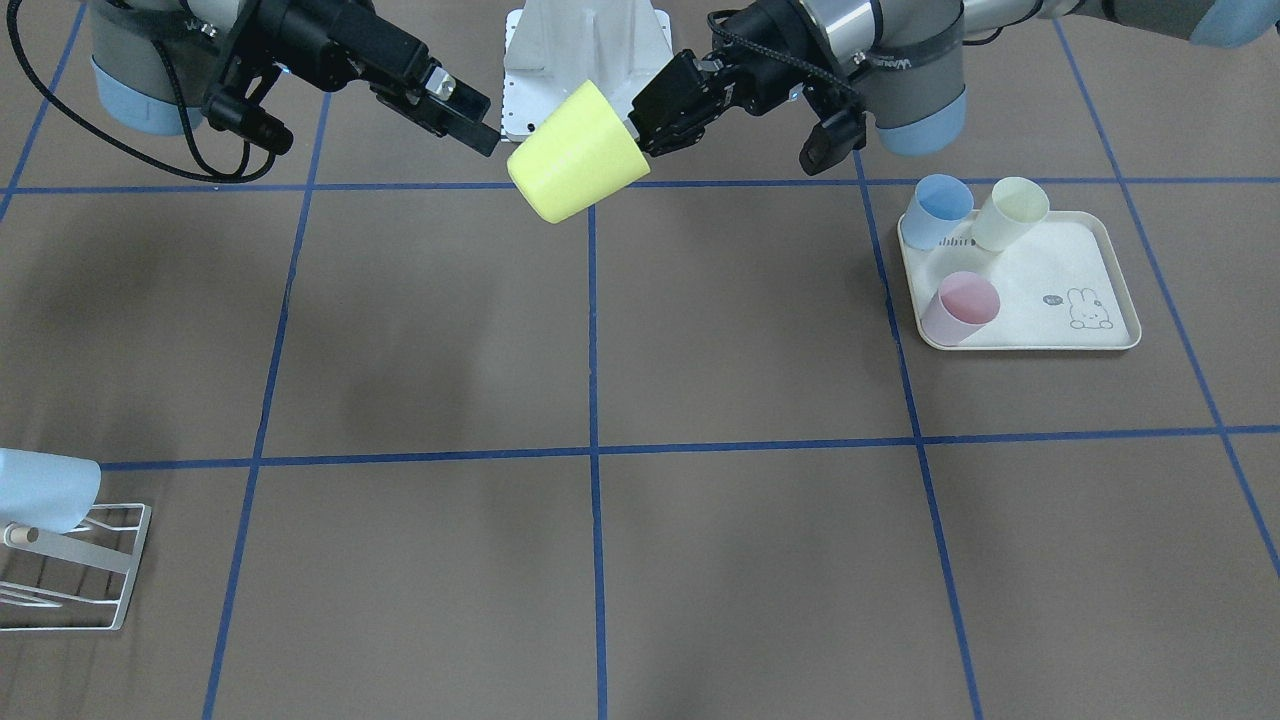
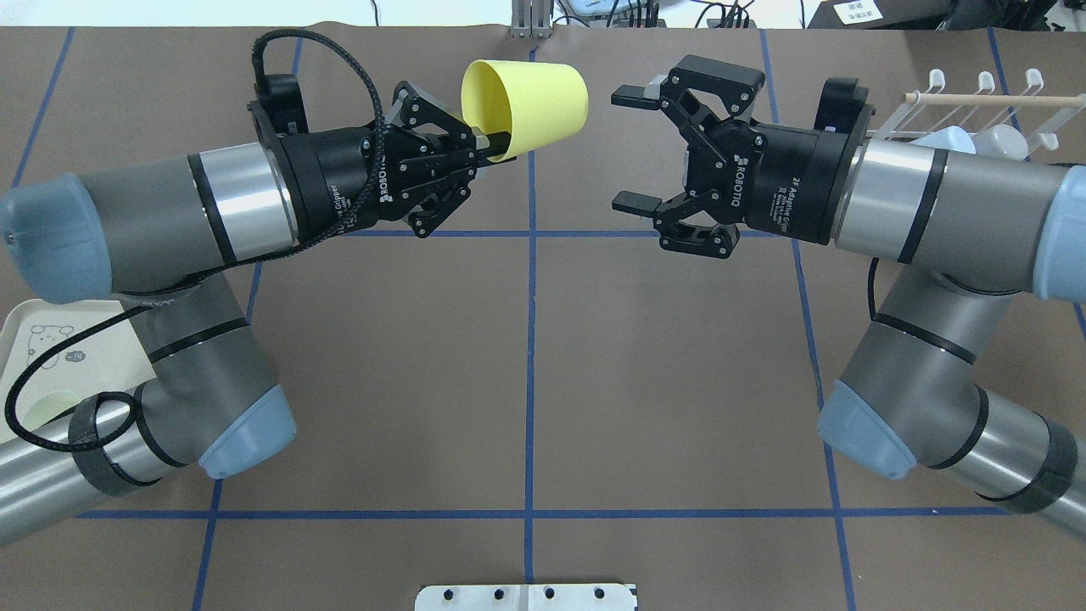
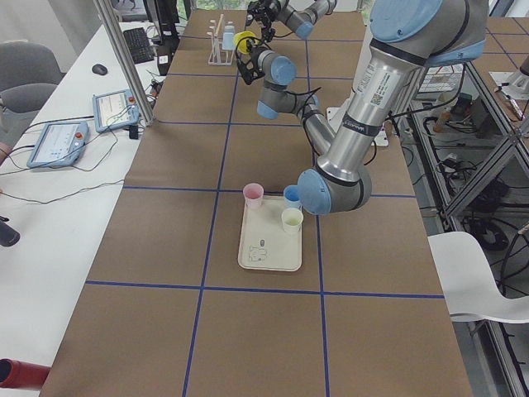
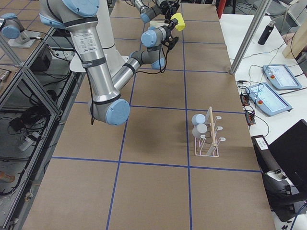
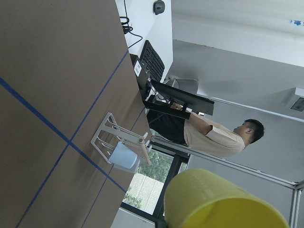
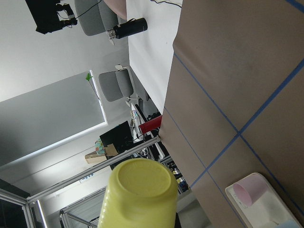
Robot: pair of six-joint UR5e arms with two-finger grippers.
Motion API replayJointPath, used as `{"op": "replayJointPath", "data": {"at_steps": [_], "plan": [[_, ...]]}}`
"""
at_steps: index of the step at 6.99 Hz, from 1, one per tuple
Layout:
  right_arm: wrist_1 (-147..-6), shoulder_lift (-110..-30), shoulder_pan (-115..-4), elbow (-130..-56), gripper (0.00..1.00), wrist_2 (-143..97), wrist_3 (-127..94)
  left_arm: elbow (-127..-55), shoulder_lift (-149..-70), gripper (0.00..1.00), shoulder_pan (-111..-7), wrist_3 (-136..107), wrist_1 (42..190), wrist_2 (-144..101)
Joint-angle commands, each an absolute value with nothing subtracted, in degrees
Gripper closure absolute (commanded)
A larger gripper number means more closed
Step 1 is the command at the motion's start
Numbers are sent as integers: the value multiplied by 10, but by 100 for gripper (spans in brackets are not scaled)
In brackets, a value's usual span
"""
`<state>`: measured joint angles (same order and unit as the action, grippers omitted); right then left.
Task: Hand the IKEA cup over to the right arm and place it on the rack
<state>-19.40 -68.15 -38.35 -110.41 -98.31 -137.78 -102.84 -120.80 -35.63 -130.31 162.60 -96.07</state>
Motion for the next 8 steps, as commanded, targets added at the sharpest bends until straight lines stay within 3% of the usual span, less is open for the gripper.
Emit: {"op": "replayJointPath", "data": {"at_steps": [1, 8], "plan": [[-194, -665, -366, -1098, 1, -952, -1385, -1029, -1211, 100, -346, -1303, 1626, -962], [-195, -659, -365, -1090, 1, -942, -1397, -1037, -1211, 100, -327, -1303, 1629, -962]]}}
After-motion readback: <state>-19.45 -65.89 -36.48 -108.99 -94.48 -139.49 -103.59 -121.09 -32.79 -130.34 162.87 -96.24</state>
